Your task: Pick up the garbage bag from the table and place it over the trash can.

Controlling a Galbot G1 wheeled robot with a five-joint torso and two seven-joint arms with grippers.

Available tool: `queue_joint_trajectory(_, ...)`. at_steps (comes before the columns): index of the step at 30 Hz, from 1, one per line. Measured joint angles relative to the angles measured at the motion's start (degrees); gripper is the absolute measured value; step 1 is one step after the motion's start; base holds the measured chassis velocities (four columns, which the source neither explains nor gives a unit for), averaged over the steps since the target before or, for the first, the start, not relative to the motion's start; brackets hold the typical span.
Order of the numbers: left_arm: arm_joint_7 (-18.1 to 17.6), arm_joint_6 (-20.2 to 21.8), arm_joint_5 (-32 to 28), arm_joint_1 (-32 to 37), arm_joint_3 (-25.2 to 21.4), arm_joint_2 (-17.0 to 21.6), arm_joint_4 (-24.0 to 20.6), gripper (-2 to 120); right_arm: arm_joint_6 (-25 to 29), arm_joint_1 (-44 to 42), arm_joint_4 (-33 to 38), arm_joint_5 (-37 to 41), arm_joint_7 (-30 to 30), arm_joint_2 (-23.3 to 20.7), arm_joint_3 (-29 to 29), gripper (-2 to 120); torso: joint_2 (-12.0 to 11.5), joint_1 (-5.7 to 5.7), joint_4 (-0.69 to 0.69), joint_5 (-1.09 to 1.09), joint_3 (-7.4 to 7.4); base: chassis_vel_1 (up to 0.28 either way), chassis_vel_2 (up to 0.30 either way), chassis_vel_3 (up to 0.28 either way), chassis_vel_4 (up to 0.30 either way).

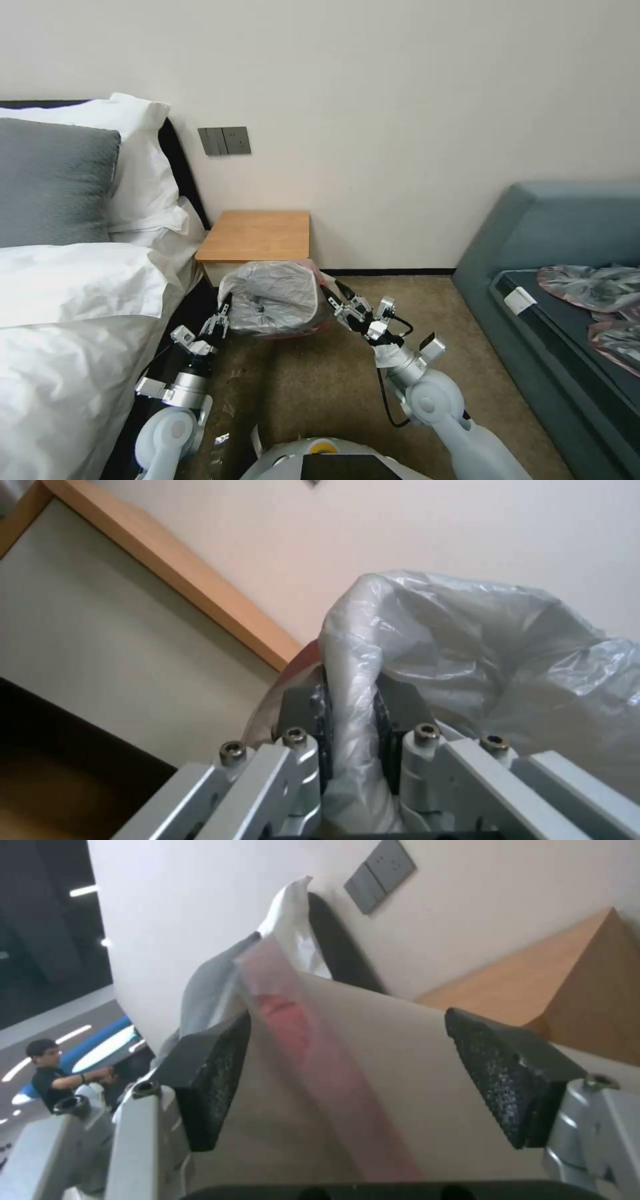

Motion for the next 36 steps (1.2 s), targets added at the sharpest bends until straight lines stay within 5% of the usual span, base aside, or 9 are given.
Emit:
queue_joint_trajectory(14,-0.07,-0.2,0.48,0.27,0.12,-0.19,-0.23,10,0.68,0.86,-1.5,-2.67,-1.41,-0.47,-0.45,76,0.0,0.0,0.0,0.0,0.0,0.0,0.0,0.0,0.0)
queue_joint_trajectory(36,1.62,-0.44,3.13,0.58,0.53,-0.25,-0.08,10,1.54,2.06,-2.05,-3.26,-0.89,-0.81,-0.32,0,0.0,0.0,0.0,0.0,0.0,0.0,0.0,0.0,0.0)
